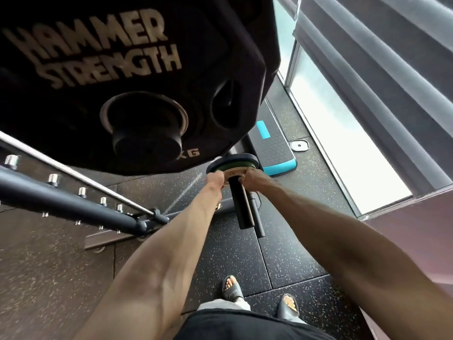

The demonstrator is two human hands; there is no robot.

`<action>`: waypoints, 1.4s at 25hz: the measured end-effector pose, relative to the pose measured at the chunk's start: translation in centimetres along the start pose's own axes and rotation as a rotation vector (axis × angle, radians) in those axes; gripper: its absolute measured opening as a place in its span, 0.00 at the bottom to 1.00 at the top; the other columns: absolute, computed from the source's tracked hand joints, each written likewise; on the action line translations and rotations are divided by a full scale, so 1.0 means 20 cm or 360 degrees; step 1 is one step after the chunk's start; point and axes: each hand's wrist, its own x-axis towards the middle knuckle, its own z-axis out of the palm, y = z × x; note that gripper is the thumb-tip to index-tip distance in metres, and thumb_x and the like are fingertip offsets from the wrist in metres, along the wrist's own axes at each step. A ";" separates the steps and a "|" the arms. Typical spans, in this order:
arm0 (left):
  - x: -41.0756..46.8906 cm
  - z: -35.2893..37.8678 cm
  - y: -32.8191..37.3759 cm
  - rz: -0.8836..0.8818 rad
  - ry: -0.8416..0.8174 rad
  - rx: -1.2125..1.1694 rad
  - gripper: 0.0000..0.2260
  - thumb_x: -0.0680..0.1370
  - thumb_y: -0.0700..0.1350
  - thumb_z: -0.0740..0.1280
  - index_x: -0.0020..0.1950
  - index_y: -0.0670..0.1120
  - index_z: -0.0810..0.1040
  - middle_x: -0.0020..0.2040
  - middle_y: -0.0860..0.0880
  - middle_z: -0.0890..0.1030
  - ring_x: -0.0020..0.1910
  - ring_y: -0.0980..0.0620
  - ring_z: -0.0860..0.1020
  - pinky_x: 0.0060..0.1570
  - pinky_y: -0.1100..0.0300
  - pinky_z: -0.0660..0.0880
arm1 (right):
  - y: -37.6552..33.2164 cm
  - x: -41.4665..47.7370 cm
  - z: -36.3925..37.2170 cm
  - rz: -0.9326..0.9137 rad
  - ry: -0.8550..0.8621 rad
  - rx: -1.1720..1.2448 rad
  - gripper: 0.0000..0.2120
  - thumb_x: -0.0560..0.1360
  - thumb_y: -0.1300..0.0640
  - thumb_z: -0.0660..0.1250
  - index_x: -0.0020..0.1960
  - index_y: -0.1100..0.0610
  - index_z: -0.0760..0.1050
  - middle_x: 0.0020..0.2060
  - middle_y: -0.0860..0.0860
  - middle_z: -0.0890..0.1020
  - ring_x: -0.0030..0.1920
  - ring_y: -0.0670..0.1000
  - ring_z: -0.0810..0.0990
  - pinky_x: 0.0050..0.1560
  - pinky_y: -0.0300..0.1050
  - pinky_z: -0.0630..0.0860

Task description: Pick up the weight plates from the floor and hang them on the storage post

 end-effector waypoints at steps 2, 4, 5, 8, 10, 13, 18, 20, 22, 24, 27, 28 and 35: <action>-0.09 -0.02 0.06 0.0129 0.0074 0.0251 0.16 0.80 0.41 0.57 0.65 0.37 0.74 0.59 0.38 0.80 0.54 0.39 0.81 0.36 0.53 0.77 | -0.06 -0.07 -0.07 -0.0091 0.0024 -0.0105 0.08 0.78 0.54 0.64 0.53 0.56 0.78 0.47 0.53 0.82 0.48 0.55 0.81 0.53 0.52 0.79; -0.22 -0.04 0.10 0.0290 0.0127 0.0651 0.15 0.80 0.40 0.59 0.63 0.35 0.76 0.57 0.37 0.82 0.54 0.38 0.83 0.41 0.50 0.81 | -0.12 -0.18 -0.12 -0.0229 0.0017 -0.0275 0.06 0.78 0.57 0.63 0.45 0.56 0.77 0.43 0.53 0.81 0.45 0.55 0.80 0.48 0.49 0.78; -0.28 -0.05 0.11 0.0378 0.0136 0.0832 0.14 0.80 0.40 0.61 0.60 0.34 0.77 0.55 0.37 0.82 0.52 0.39 0.83 0.40 0.51 0.81 | -0.15 -0.25 -0.15 -0.0308 -0.0012 -0.0387 0.08 0.80 0.58 0.61 0.46 0.56 0.78 0.44 0.54 0.81 0.45 0.55 0.80 0.48 0.49 0.77; -0.54 -0.08 0.13 0.0611 0.0172 0.1103 0.11 0.79 0.40 0.63 0.51 0.33 0.80 0.46 0.36 0.82 0.43 0.41 0.81 0.34 0.55 0.76 | -0.21 -0.48 -0.21 -0.0619 -0.0036 -0.0714 0.15 0.82 0.57 0.57 0.63 0.60 0.78 0.57 0.58 0.82 0.58 0.60 0.80 0.57 0.51 0.75; -0.74 -0.13 0.16 0.0765 0.0263 0.1211 0.11 0.77 0.40 0.62 0.48 0.33 0.80 0.45 0.36 0.83 0.42 0.40 0.82 0.41 0.51 0.80 | -0.25 -0.65 -0.28 -0.0743 0.0019 -0.0840 0.14 0.82 0.57 0.58 0.62 0.59 0.78 0.60 0.56 0.82 0.60 0.59 0.80 0.60 0.49 0.74; -1.06 -0.24 0.16 0.0813 0.0328 0.1277 0.12 0.77 0.40 0.62 0.44 0.32 0.81 0.40 0.36 0.84 0.38 0.40 0.85 0.36 0.48 0.84 | -0.30 -0.93 -0.41 -0.0935 0.0023 -0.0927 0.13 0.82 0.58 0.59 0.61 0.61 0.78 0.58 0.58 0.82 0.56 0.57 0.81 0.50 0.45 0.73; -1.62 -0.45 0.28 0.0890 0.0435 0.1205 0.12 0.83 0.41 0.60 0.50 0.34 0.79 0.42 0.37 0.85 0.39 0.40 0.85 0.31 0.50 0.83 | -0.45 -1.44 -0.71 -0.1432 0.0377 -0.0711 0.20 0.79 0.45 0.61 0.53 0.60 0.80 0.48 0.58 0.84 0.48 0.58 0.83 0.51 0.49 0.79; -1.83 -0.53 0.38 0.1018 0.0516 0.1030 0.12 0.83 0.41 0.60 0.46 0.37 0.79 0.41 0.36 0.85 0.39 0.38 0.85 0.35 0.47 0.83 | -0.52 -1.62 -0.83 -0.1570 0.0556 -0.0527 0.19 0.75 0.43 0.61 0.52 0.57 0.80 0.46 0.56 0.84 0.46 0.58 0.83 0.50 0.54 0.81; -2.00 -0.60 0.45 0.1262 0.0678 0.0841 0.11 0.82 0.41 0.61 0.41 0.41 0.78 0.38 0.37 0.84 0.35 0.41 0.84 0.35 0.46 0.83 | -0.56 -1.76 -0.92 -0.1654 0.0807 -0.0340 0.12 0.78 0.49 0.62 0.54 0.56 0.78 0.46 0.55 0.84 0.46 0.59 0.82 0.49 0.54 0.80; -2.08 -0.67 0.46 0.1695 0.1165 0.0837 0.05 0.78 0.44 0.66 0.44 0.45 0.78 0.38 0.44 0.85 0.37 0.45 0.84 0.41 0.45 0.82 | -0.56 -1.84 -0.96 -0.1782 0.1182 -0.0171 0.10 0.78 0.54 0.64 0.57 0.56 0.76 0.49 0.54 0.83 0.51 0.58 0.81 0.51 0.54 0.79; -2.04 -0.70 0.41 0.2104 0.1688 0.1075 0.30 0.71 0.48 0.76 0.71 0.46 0.70 0.64 0.41 0.75 0.64 0.43 0.73 0.65 0.47 0.73 | -0.54 -1.76 -0.95 -0.1881 0.1628 -0.0152 0.23 0.74 0.62 0.71 0.67 0.59 0.72 0.65 0.58 0.74 0.67 0.60 0.71 0.64 0.58 0.74; -2.00 -0.71 0.39 0.2067 0.1668 0.1160 0.42 0.69 0.50 0.78 0.78 0.47 0.61 0.73 0.38 0.66 0.72 0.39 0.66 0.71 0.44 0.66 | -0.54 -1.71 -0.93 -0.1811 0.1723 -0.0238 0.29 0.72 0.63 0.72 0.72 0.59 0.69 0.71 0.60 0.69 0.73 0.62 0.66 0.70 0.60 0.70; -1.74 -0.79 0.38 0.1916 0.1447 0.1354 0.65 0.60 0.56 0.82 0.80 0.55 0.35 0.80 0.36 0.43 0.79 0.34 0.48 0.73 0.31 0.56 | -0.59 -1.51 -0.78 -0.1442 0.1825 -0.0274 0.57 0.71 0.60 0.77 0.82 0.50 0.37 0.81 0.58 0.41 0.81 0.59 0.39 0.78 0.65 0.49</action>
